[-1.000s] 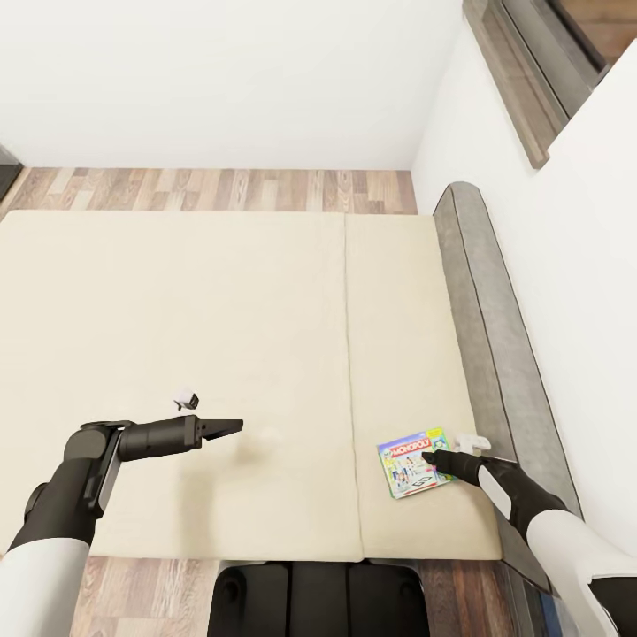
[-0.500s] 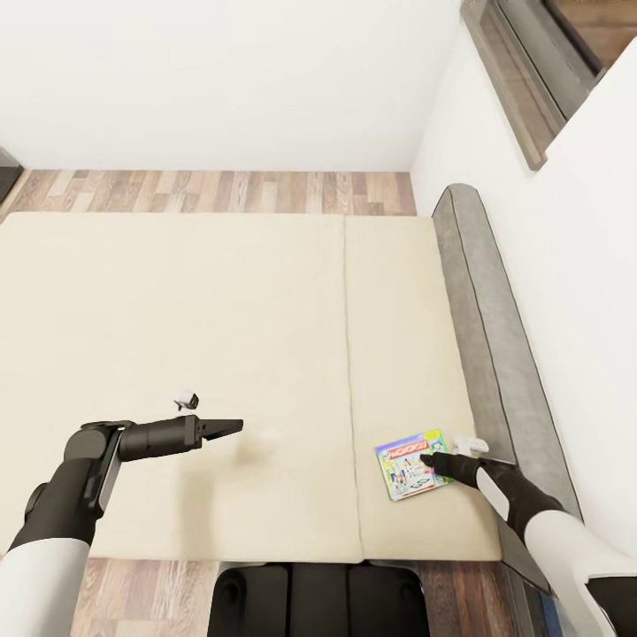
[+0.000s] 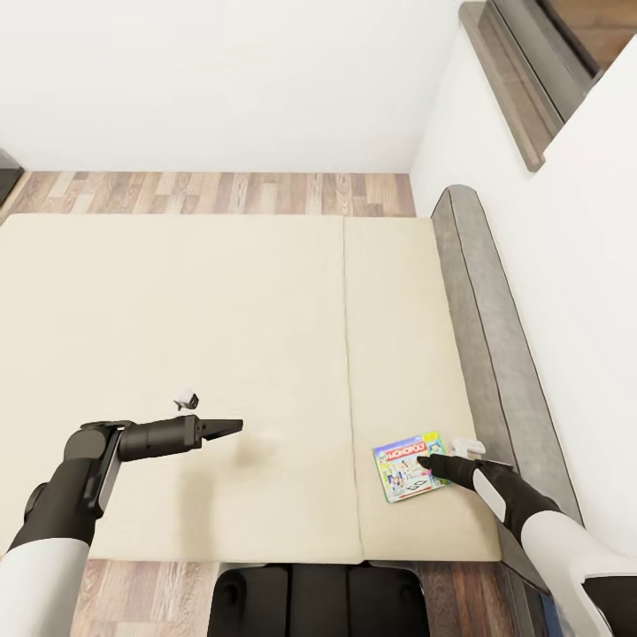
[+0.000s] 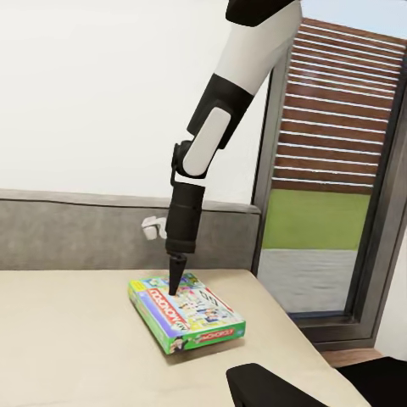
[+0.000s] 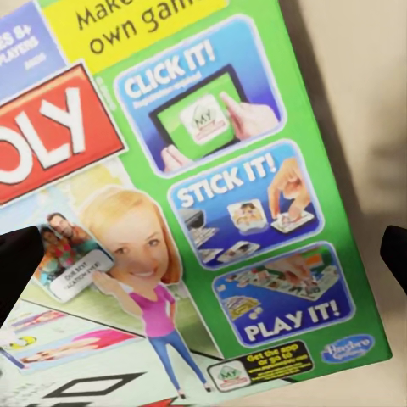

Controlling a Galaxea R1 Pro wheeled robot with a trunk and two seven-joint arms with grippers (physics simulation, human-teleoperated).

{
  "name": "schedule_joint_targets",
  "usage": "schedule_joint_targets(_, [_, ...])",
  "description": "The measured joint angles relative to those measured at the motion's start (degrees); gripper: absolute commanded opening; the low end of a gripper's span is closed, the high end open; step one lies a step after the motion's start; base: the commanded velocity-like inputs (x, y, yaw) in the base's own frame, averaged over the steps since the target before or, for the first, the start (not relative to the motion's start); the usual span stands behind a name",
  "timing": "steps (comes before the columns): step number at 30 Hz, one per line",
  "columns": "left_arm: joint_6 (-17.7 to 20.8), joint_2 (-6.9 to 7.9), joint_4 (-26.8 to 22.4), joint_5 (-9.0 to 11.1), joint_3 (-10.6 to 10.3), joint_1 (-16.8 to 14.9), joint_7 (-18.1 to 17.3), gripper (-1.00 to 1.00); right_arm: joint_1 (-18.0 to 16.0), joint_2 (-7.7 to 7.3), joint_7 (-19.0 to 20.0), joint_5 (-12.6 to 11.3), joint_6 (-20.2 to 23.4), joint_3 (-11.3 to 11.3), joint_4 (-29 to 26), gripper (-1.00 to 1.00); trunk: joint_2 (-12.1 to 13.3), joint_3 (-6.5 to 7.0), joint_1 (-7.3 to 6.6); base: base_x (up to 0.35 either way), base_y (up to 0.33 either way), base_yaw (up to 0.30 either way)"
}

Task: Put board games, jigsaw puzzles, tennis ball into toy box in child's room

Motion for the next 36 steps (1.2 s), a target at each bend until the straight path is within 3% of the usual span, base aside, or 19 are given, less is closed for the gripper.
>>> schedule_joint_targets(36, [0.1,-0.07,0.0,0.0,0.0,0.0,0.0,1.00,0.0,-0.68,0.0,0.1,-0.1,-0.1,0.0,1.00,0.0,0.00,0.00,0.000,0.026,0.000])
